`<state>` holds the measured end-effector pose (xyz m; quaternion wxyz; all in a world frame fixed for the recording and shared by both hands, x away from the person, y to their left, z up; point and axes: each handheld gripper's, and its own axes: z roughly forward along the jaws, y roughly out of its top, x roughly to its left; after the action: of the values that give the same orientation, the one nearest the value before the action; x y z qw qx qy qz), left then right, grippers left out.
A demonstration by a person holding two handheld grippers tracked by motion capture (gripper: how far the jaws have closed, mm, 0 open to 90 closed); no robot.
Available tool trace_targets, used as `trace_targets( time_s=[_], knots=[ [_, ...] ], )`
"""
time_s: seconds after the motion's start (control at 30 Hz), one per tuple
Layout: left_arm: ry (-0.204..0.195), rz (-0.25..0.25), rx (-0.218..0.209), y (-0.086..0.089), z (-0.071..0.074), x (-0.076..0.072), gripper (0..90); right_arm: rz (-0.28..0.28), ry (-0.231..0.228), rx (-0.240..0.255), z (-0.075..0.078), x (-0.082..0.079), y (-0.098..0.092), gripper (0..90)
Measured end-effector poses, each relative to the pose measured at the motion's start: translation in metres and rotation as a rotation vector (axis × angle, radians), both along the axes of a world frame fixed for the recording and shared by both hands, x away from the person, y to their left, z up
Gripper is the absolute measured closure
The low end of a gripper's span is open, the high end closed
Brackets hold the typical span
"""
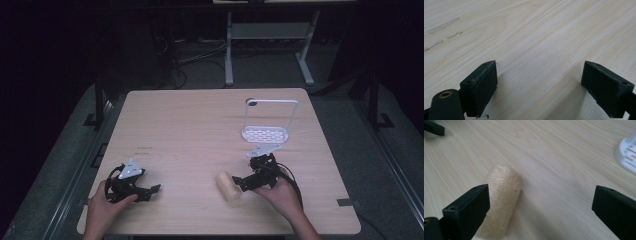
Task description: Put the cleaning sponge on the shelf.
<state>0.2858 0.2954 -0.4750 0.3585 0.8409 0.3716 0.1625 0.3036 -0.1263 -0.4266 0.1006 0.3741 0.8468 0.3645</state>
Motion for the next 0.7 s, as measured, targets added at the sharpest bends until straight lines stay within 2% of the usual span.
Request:
trace_targets(
  time_s=[0.4,0.7],
  knots=[
    [0.0,0.0,0.0,0.0,0.0,0.0,12.9,0.046,0.01,0.007,0.0,-0.005,0.022,1.3],
    [0.0,0.0,0.0,0.0,0.0,0.0,13.0,0.056,0.015,-0.02,-0.006,-0.011,0.038,1.3]
  ],
)
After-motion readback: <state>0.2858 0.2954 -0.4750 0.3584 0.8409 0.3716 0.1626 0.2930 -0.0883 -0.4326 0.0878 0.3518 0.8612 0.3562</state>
